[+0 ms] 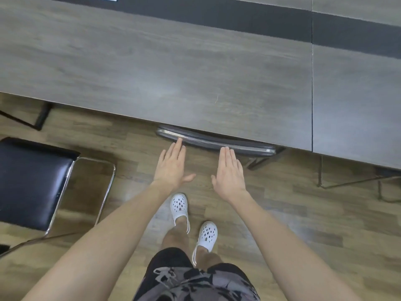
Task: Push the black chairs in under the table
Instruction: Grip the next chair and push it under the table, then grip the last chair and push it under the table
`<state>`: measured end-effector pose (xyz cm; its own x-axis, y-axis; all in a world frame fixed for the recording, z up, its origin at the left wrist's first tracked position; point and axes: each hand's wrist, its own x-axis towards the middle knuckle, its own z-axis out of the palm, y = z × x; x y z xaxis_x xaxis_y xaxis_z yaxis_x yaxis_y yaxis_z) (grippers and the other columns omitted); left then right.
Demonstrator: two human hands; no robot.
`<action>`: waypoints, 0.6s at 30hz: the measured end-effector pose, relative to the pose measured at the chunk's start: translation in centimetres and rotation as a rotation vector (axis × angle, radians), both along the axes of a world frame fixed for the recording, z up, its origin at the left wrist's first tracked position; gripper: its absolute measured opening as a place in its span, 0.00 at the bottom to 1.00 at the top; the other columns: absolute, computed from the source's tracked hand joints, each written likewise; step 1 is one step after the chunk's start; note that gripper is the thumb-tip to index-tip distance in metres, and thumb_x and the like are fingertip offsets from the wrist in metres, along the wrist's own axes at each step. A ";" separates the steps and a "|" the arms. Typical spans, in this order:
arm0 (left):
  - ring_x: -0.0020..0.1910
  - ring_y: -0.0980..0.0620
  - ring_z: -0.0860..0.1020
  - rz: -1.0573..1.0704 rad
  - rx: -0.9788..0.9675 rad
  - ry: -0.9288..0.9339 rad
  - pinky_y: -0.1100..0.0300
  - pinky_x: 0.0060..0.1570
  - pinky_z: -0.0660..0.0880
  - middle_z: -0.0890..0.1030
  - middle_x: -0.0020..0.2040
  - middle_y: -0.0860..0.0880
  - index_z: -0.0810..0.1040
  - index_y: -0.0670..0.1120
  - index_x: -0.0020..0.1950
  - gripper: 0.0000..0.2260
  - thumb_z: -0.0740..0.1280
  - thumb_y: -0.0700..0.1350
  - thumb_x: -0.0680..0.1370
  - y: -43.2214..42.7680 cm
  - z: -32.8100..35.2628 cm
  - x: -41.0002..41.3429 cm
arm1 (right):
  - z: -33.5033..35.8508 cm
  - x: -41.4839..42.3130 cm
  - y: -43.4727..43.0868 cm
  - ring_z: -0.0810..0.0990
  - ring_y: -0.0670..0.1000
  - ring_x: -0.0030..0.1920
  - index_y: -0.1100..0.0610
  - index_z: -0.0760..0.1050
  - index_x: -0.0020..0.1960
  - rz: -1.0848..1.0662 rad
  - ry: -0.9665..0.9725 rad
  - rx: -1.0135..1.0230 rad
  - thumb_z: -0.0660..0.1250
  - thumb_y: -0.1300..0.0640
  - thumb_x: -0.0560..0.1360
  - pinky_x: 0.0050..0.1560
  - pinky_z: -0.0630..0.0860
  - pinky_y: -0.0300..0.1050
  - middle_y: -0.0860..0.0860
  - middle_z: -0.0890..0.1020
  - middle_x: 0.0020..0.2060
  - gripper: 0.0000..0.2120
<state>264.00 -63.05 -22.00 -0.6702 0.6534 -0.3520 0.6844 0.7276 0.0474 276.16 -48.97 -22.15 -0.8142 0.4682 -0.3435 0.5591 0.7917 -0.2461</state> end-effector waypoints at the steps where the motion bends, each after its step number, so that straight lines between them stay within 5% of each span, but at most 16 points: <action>1: 0.79 0.49 0.45 -0.001 0.004 -0.004 0.50 0.76 0.47 0.40 0.80 0.47 0.48 0.43 0.79 0.44 0.63 0.66 0.74 -0.6 0.1 0.4 | 0.0 0.4 -0.5 0.44 0.54 0.79 0.62 0.40 0.79 0.002 -0.002 -0.009 0.63 0.52 0.78 0.77 0.49 0.52 0.56 0.46 0.79 0.41; 18: 0.79 0.48 0.41 -0.018 -0.033 -0.035 0.48 0.76 0.44 0.38 0.80 0.47 0.41 0.45 0.80 0.42 0.56 0.66 0.78 -14.2 -1.0 -2.6 | -1.0 -3.9 -12.2 0.46 0.55 0.78 0.59 0.46 0.79 0.098 -0.121 0.020 0.60 0.49 0.79 0.76 0.50 0.53 0.54 0.48 0.79 0.36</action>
<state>261.39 -77.27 -23.01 -0.6454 0.6530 -0.3963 0.6958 0.7167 0.0478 272.26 -61.17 -23.20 -0.8095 0.3963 -0.4332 0.5036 0.8479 -0.1654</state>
